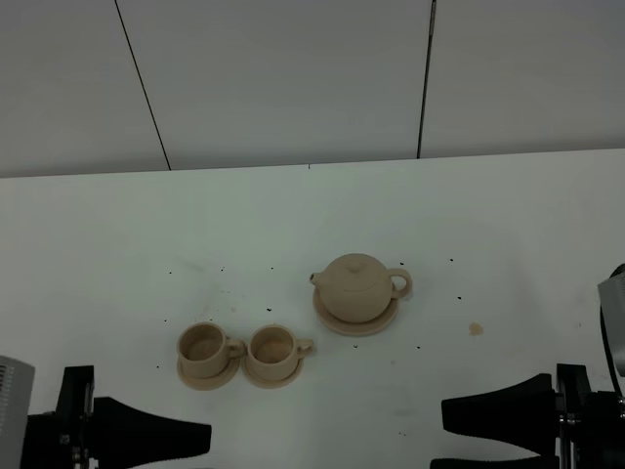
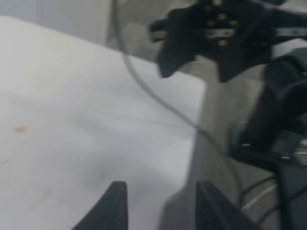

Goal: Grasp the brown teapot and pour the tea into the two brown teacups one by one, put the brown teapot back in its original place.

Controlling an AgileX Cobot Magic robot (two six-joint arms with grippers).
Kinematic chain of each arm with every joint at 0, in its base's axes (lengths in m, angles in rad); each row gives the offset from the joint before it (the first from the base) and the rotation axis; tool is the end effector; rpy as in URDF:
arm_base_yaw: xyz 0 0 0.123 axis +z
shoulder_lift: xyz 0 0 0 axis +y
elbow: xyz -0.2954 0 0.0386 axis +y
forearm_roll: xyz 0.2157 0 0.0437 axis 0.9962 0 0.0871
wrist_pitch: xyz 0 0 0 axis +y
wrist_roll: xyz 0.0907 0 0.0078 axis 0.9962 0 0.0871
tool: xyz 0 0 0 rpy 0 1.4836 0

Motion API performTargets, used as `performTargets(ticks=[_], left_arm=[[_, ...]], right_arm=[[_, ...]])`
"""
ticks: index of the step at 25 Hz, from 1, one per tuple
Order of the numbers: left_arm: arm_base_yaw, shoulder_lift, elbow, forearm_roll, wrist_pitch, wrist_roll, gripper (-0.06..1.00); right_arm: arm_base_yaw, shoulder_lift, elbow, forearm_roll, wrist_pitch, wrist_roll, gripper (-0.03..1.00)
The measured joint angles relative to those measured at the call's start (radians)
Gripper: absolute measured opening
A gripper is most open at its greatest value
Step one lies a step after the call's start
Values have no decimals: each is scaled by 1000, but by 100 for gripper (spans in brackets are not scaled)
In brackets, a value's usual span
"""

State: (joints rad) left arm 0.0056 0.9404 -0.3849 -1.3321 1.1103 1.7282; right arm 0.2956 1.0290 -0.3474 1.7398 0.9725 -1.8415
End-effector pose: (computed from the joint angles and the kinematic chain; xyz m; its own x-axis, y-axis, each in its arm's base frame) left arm 0.0911 -0.0788 0.2723 -0.3021 0.2995 -0.9050 0.9029 0.3945 -0.1708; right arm 0.0982 0.1075 0.2759 -0.3513 -0.0928 -0.9317 -0.8923 0.3345 0.3031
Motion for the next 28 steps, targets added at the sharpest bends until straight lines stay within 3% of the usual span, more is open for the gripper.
performTargets(ticks=[5, 9, 12, 15, 19, 24, 28], left_arm=[[0, 0, 0, -43, -187, -2, 39], [0, 0, 0, -148, -323, -1, 36], [0, 0, 0, -241, -384, -1, 34], [0, 0, 0, -298, -427, -1, 31], [0, 0, 0, -310, -410, -1, 27], [0, -73, 0, -333, -381, -1, 21], [0, -249, 0, -355, -475, -26, 21]], right_arm=[[0, 0, 0, 53, -180, -2, 50], [0, 0, 0, 75, -299, -8, 50], [0, 0, 0, 75, -337, -10, 48], [0, 0, 0, 75, -344, -23, 45], [0, 0, 0, 75, -329, -37, 42], [0, -1, -2, 74, -177, -100, 40], [0, -7, -23, 74, -146, -109, 40]])
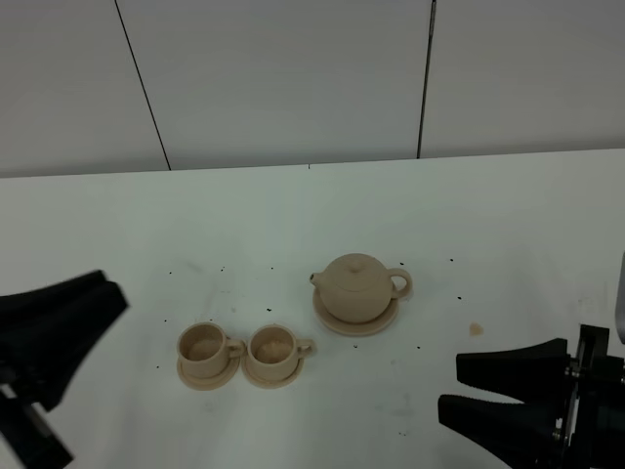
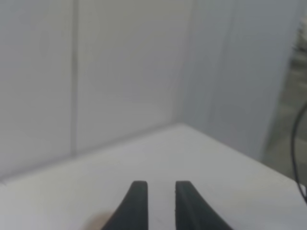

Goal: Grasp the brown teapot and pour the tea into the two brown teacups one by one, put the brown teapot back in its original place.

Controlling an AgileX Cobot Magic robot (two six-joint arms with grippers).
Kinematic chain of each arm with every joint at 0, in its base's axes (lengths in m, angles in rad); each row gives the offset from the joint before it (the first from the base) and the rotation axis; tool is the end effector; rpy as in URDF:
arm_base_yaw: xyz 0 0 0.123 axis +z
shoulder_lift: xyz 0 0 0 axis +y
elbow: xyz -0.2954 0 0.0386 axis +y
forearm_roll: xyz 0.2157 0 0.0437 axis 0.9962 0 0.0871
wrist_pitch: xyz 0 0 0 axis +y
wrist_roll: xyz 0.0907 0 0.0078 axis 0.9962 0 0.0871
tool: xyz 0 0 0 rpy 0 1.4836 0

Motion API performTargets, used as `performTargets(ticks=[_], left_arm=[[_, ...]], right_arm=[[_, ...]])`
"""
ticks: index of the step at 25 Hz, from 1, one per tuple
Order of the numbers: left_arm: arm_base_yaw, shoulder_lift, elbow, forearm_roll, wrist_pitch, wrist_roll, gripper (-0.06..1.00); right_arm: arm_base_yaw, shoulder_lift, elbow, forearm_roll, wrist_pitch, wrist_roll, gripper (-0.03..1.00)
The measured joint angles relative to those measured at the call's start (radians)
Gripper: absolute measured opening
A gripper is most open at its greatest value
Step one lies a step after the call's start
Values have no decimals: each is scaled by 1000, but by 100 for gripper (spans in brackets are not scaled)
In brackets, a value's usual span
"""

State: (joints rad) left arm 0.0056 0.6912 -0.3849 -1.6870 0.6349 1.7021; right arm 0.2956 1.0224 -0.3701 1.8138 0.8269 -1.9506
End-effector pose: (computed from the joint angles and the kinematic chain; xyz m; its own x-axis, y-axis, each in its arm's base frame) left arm 0.0890 -0.0532 0.3079 -0.1408 -0.0110 -0.9900 0.5776 0.8112 -0.0912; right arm 0.1126 0.1023 0.2797 -0.2664 -0.1023 -0.9584 -0.8628 0.4686 0.1899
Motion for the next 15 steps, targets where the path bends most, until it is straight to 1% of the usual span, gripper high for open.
performTargets(ticks=[2, 4, 5, 6, 7, 8, 9, 11, 12, 13, 14, 15], left_arm=[[0, -108, 0, 7, -66, -55, 21], [0, -205, 0, 47, -142, -139, 21], [0, -254, -3, 91, -169, -199, 21], [0, -297, -11, 152, -195, -270, 21], [0, -328, -20, 233, -214, -336, 21], [0, -358, -36, 318, -224, -425, 21], [0, -380, -54, 435, -228, -524, 21], [0, -400, -95, 683, -218, -734, 21], [0, -402, -121, 829, -203, -863, 21], [0, -402, -147, 976, -174, -995, 21], [0, -402, -170, 1118, -131, -1102, 21], [0, -403, -199, 1228, -85, -1223, 21]], right_arm=[[0, -1, -10, 0, 0, 0, 40], [0, -1, -16, 0, 0, -1, 40], [0, -1, -17, 0, -1, -1, 40], [0, -1, -18, 0, -3, -1, 40], [0, -1, -19, 0, -6, -1, 40], [0, -1, -19, 0, -9, -1, 40], [0, -1, -19, 0, -10, -1, 40], [0, -1, -19, 0, -10, -1, 40], [0, -1, -19, 0, -10, -1, 40], [0, -1, -19, 0, -10, -1, 40], [0, -1, -19, 0, -11, 0, 40], [0, -1, -19, 0, -12, 2, 40]])
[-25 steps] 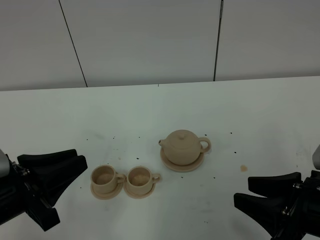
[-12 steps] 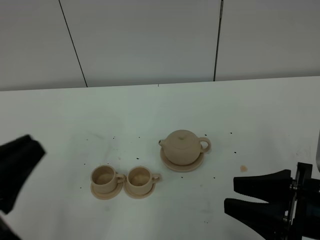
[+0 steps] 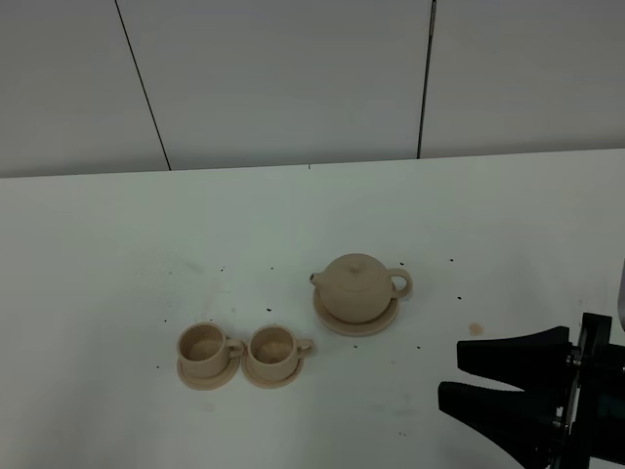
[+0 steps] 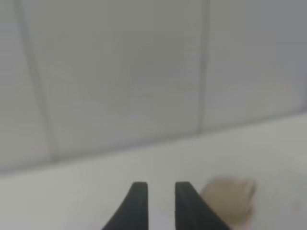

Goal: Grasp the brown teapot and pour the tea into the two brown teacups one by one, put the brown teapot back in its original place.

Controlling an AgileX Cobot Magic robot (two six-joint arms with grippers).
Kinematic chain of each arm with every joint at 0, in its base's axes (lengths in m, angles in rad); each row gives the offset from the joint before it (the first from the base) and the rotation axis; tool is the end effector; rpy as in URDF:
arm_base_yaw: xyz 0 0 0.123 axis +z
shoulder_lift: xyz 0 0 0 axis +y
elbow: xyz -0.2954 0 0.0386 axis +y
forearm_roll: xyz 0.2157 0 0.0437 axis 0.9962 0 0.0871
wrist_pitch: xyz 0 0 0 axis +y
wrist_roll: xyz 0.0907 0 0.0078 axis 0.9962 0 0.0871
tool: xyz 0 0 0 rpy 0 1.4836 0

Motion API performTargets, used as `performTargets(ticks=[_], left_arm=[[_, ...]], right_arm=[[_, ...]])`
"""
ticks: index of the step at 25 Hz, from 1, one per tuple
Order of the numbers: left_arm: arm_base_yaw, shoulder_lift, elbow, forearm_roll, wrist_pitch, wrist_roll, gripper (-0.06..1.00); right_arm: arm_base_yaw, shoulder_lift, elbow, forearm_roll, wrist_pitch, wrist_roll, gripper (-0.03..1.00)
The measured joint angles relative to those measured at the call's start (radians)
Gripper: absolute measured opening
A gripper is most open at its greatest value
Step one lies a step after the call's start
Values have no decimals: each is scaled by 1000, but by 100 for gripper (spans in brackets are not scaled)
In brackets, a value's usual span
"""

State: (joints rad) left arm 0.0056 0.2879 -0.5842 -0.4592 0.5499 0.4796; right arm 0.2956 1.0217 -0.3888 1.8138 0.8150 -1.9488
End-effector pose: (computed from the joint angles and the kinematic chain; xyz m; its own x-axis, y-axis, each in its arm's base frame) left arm 0.0093 -0.0211 0.3380 -0.1002 0.0778 -0.9919 0.2334 0.9710 0.0526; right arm 0.1153 0.1024 0.2841 -0.2521 -0.0998 -0.9625 -0.8609 0.4775 0.1759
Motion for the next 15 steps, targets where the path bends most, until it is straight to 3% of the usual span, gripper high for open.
performTargets(ticks=[2, 5, 7, 10, 15], left_arm=[[0, 0, -67, 218, 129, -200, 21], [0, -2, -157, 374, 313, -329, 21], [0, -2, -202, 389, 409, -340, 21], [0, -7, -230, 345, 511, -314, 21], [0, -80, -231, 296, 579, -303, 21]], right_arm=[[0, 0, 0, 0, -8, 8, 40], [0, 0, 0, 0, -27, 13, 40], [0, 0, 0, 0, -39, 14, 40], [0, 0, 0, 0, -40, 14, 40], [0, 0, 0, 0, -39, 18, 40]])
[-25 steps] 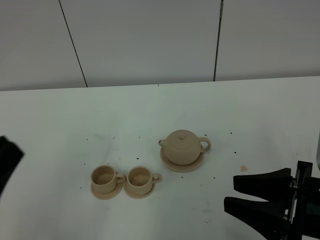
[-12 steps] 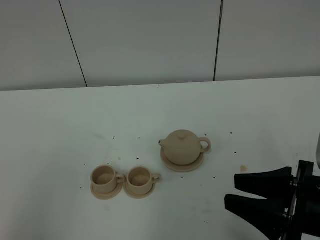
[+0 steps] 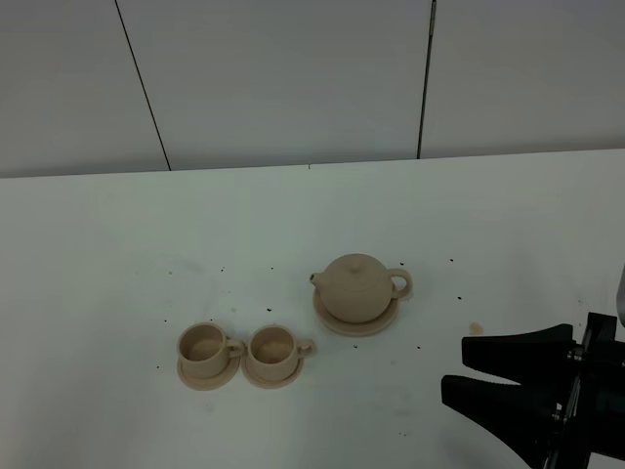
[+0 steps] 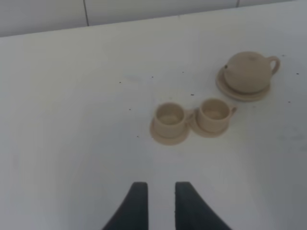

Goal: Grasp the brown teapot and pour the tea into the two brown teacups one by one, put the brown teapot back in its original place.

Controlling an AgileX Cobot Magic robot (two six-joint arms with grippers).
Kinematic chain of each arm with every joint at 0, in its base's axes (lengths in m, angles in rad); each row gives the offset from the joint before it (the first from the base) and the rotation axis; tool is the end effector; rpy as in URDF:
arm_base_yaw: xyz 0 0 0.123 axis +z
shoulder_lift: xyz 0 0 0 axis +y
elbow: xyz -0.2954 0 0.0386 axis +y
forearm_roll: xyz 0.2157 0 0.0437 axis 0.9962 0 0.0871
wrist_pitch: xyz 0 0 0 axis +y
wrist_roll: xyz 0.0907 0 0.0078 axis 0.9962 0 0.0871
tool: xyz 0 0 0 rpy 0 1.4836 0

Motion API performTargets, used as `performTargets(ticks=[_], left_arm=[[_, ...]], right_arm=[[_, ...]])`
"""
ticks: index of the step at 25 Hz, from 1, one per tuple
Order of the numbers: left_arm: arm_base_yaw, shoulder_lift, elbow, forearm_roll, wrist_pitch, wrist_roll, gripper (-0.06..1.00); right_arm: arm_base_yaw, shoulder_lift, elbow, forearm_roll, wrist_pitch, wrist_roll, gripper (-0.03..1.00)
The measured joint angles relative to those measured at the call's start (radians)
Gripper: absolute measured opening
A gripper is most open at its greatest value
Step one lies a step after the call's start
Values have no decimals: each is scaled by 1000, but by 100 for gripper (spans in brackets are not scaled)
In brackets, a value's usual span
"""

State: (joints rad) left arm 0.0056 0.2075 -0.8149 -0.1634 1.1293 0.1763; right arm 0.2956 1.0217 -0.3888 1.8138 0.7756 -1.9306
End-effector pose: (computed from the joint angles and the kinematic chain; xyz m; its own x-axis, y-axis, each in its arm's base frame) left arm -0.0470 -0.0137 0.3430 -0.4005 0.1024 -0.9106 0.1715 0.9846 0.0353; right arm 0.1178 0.1006 0.2822 -0.2740 -0.1031 -0.9562 -0.8393 0.5110 0.1854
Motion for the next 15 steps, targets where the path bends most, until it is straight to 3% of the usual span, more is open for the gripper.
performTargets(ticks=[8, 15], left_arm=[[0, -148, 16, 80, 62, -67, 21], [0, -215, 226, 77, 43, -79, 21]], right_arm=[[0, 0, 0, 0, 0, 3, 40], [0, 0, 0, 0, 0, 4, 39]])
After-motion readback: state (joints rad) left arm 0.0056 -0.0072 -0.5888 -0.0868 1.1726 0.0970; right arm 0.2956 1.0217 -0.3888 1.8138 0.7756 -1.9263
